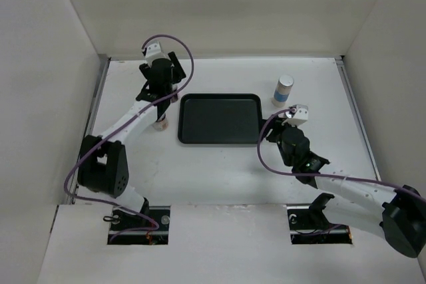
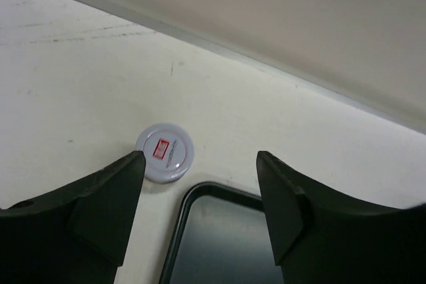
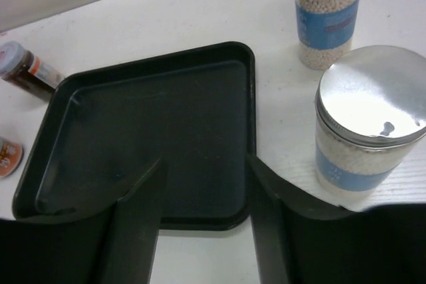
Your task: Organize the condiment bottles
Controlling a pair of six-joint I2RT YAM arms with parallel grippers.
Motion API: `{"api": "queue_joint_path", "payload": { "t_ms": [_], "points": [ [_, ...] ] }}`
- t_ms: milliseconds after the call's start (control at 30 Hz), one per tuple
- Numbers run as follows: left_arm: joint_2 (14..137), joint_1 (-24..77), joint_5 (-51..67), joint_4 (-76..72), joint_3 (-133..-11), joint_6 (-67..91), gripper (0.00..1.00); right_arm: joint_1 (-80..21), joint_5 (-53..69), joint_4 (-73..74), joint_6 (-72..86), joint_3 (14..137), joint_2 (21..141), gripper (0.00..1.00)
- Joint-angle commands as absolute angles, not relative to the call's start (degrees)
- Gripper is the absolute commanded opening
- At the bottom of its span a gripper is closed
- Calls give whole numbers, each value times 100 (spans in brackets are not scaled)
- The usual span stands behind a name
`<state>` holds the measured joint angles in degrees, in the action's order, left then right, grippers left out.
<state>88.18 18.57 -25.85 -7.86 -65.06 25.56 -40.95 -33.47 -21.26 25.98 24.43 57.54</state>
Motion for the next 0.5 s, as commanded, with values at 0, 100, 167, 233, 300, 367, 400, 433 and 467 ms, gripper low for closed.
{"api": "queue_joint_path", "payload": {
  "t_ms": [0, 100, 167, 233, 300, 367, 400, 433, 467],
  "points": [
    [9402, 1806, -2496, -440, -7153, 2049, 78, -4135, -3199, -2469, 2566, 2716, 5774, 73],
    [9825, 1780, -2671, -255, -7409, 1943, 89, -4135, -3147, -2575, 2540, 2698, 5915, 94],
    [9992, 1753, -2864, -316, -7427, 1855, 90, -4135, -3068, -2540, 2540, 2742, 5959, 98],
    [10159, 1736, -2997, -351, -7453, 1793, 90, -4135, -3059, -2592, 2531, 2742, 5968, 99],
    [10344, 1683, -3050, -299, -7514, 1749, 90, -4135, -3050, -2610, 2549, 2742, 6020, 99],
    [10458, 1613, -3085, -360, -7488, 1775, 89, -4135, -3024, -2558, 2558, 2742, 6038, 100],
    [10529, 1578, -3050, -360, -7488, 1801, 89, -4135, -3023, -2575, 2540, 2742, 6038, 100],
    [10599, 1569, -3032, -369, -7497, 1819, 89, -4135, -3023, -2610, 2540, 2742, 6038, 100],
    [10678, 1560, -2997, -378, -7541, 1819, 88, -4135, -3023, -2619, 2549, 2742, 6047, 100]
  ]
}}
